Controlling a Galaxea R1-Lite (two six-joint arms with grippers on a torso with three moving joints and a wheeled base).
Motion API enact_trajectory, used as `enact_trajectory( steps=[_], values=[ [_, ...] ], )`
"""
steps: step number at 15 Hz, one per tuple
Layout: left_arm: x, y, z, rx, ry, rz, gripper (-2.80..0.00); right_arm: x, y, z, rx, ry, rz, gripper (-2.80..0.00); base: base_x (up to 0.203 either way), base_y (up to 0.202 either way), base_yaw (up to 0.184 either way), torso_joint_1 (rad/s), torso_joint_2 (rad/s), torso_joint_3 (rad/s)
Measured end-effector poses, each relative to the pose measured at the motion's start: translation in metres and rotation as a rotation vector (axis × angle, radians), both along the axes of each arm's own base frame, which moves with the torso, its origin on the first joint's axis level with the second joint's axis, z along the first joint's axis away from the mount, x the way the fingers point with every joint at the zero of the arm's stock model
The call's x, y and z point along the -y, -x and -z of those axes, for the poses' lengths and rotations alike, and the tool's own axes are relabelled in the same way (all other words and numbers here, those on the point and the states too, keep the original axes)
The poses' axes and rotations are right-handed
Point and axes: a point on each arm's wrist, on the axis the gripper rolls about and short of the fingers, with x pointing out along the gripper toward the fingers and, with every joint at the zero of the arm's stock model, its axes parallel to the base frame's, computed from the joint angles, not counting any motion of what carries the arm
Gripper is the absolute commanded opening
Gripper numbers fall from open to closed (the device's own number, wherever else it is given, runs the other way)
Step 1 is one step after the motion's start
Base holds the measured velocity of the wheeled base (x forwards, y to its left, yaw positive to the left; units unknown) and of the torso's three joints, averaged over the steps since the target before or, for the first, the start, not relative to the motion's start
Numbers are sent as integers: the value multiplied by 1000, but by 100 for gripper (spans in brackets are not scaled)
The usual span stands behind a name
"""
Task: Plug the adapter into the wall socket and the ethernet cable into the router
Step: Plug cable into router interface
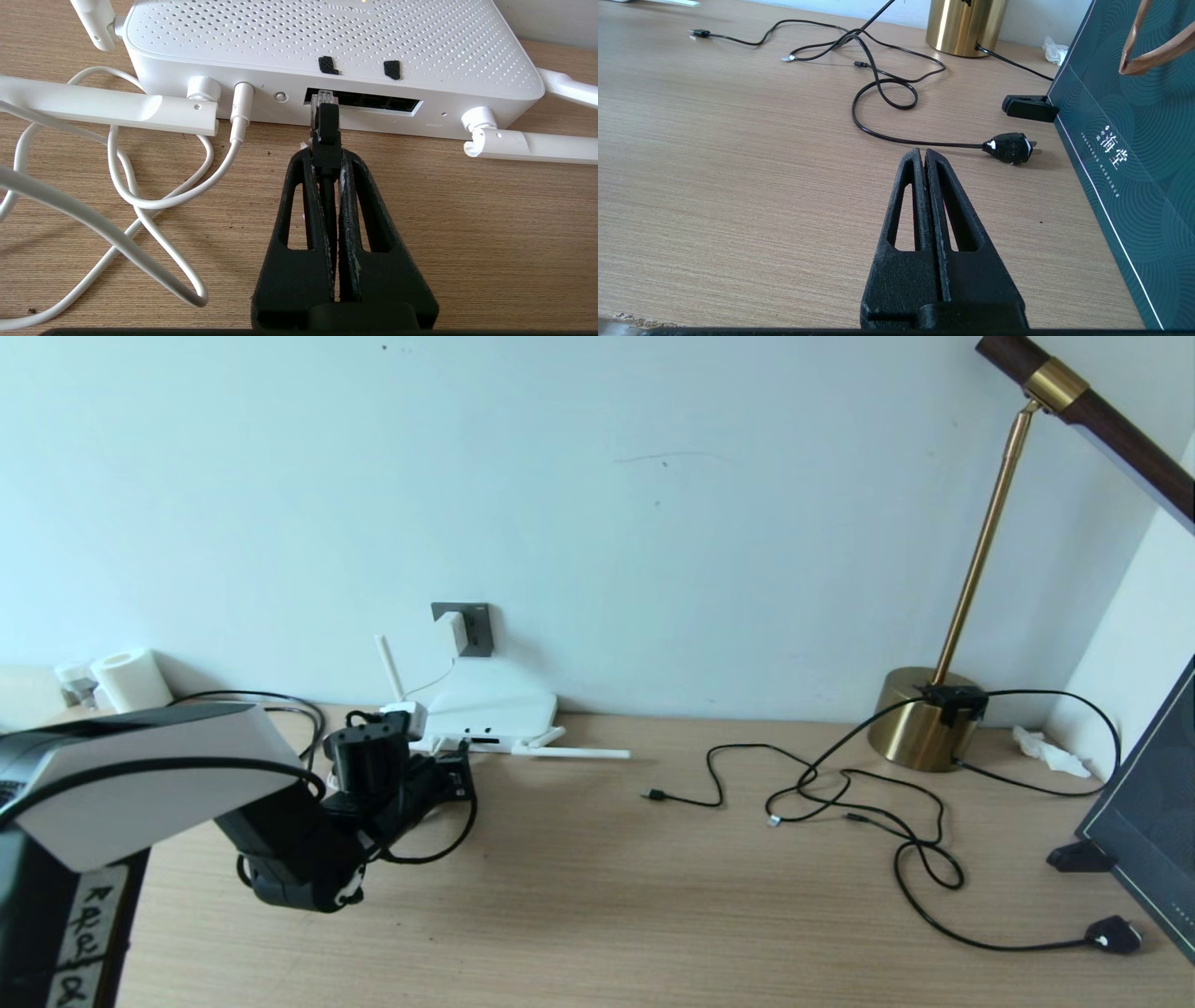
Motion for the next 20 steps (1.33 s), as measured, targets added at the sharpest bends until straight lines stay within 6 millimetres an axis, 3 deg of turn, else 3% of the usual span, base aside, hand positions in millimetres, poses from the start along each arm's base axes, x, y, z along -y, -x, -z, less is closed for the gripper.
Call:
enact_trajectory(
  steps=[20],
  values=[
    [1,-5,-1,2,0,1,-280,0,0,0,0,0,0,-280,0,0,0,0,0,0]
  ],
)
